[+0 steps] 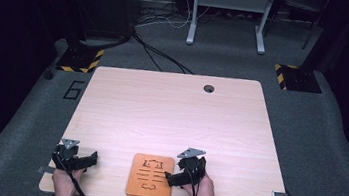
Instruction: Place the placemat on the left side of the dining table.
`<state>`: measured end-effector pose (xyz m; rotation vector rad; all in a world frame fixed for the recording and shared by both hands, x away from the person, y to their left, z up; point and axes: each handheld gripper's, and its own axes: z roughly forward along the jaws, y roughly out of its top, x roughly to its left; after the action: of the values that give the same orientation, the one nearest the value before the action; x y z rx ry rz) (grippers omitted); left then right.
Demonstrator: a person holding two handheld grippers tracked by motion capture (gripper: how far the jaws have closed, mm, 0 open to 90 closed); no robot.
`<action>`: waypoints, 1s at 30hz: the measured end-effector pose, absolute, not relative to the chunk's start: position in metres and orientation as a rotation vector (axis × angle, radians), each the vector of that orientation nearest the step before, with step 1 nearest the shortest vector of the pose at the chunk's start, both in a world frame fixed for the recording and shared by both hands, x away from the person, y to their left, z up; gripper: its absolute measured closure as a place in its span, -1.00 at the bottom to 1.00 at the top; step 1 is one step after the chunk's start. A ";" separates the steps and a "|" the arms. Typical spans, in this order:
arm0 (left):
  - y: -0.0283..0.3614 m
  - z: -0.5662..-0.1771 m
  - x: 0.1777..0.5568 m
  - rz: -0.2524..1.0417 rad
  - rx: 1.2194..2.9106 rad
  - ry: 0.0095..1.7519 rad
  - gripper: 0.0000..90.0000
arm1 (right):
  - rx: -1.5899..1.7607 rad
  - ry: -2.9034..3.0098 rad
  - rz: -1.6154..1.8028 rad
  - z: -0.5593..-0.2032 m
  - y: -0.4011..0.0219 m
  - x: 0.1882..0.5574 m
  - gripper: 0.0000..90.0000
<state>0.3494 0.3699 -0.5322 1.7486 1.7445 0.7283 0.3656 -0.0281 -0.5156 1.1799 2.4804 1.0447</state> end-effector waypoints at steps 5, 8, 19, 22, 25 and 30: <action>0.370 -0.532 0.349 0.728 1.749 1.744 -0.98 | 1.179 2.480 1.035 -0.518 -0.024 0.369 -0.99; 0.370 -0.532 0.349 0.728 1.749 1.744 -0.98 | 1.164 2.490 1.025 -0.519 -0.021 0.370 -0.99; 0.370 -0.532 0.349 0.729 1.749 1.744 -0.98 | 1.127 2.519 1.007 -0.518 -0.013 0.368 -0.99; 0.370 -0.532 0.349 0.728 1.749 1.745 -0.98 | 1.128 2.523 1.001 -0.518 -0.015 0.369 -1.00; 0.370 -0.532 0.349 0.729 1.749 1.744 -0.98 | 1.134 2.529 1.007 -0.519 -0.018 0.369 -1.00; 0.370 -0.532 0.349 0.728 1.749 1.744 -0.98 | 1.135 2.546 1.019 -0.520 -0.024 0.371 -1.00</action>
<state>0.3494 0.3699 -0.5322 1.7490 1.7444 0.7283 0.3707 -0.0239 -0.5204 1.1348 2.5456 1.0194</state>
